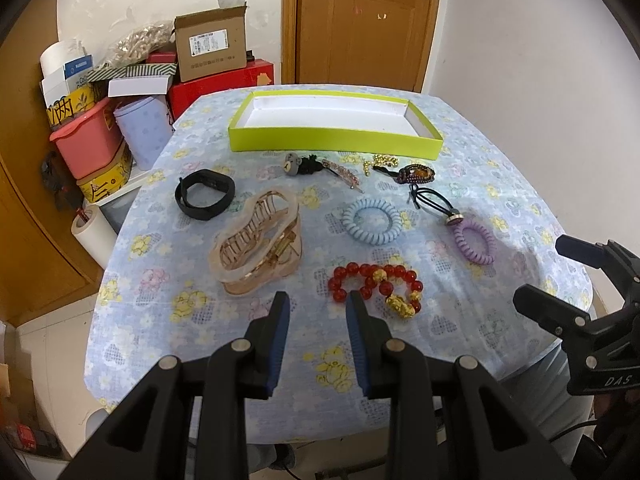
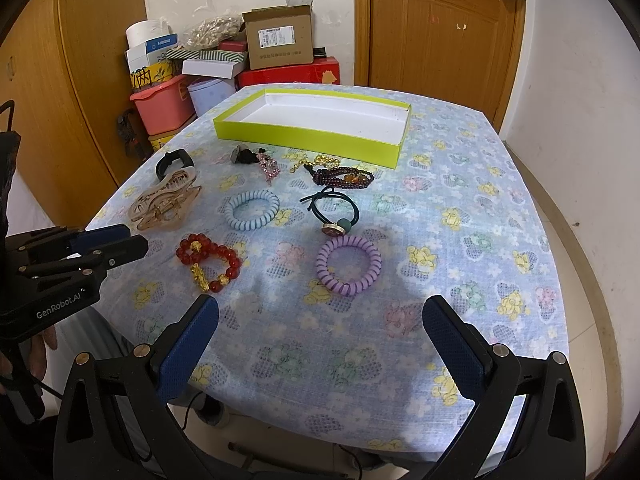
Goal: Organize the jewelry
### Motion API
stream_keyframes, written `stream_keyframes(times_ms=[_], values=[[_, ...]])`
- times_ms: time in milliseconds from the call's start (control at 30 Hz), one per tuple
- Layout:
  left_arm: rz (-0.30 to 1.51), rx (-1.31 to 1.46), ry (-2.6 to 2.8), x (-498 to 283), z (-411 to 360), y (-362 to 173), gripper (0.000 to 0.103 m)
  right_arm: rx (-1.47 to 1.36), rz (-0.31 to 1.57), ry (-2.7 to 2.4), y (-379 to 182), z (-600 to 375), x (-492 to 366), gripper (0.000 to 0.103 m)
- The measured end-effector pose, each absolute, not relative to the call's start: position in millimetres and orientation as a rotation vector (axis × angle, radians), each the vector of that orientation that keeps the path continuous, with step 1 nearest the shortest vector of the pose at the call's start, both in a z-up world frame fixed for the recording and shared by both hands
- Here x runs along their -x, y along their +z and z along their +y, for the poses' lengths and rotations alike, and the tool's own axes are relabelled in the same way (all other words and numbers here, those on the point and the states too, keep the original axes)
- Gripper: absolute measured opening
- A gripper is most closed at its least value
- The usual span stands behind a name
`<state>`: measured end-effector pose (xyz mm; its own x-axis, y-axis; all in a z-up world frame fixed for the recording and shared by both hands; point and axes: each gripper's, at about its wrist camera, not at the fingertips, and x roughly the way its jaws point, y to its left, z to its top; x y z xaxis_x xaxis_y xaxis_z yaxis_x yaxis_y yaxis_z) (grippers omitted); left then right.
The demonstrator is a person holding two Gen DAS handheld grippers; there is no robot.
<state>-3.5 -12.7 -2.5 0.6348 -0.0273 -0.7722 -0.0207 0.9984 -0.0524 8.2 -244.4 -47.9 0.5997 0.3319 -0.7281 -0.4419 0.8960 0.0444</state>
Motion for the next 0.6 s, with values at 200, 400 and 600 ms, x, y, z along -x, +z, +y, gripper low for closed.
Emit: stream_keyframes(times_ms=[200,400,600], values=[[0.873,0.071,-0.001,3.7,-11.9,-0.6,0.03,0.146,0.813,0.451,-48.1,-244.3,-8.2,0.102],[0.871,0.077,0.001,3.6,-10.4,0.0,0.03,0.146,0.813,0.45,-48.2,-244.1,-8.3,0.102],[0.869,0.08,0.002,2.3,-8.9,-0.6,0.03,0.148,0.811,0.452,-48.5,-243.3,-8.4,0.102]])
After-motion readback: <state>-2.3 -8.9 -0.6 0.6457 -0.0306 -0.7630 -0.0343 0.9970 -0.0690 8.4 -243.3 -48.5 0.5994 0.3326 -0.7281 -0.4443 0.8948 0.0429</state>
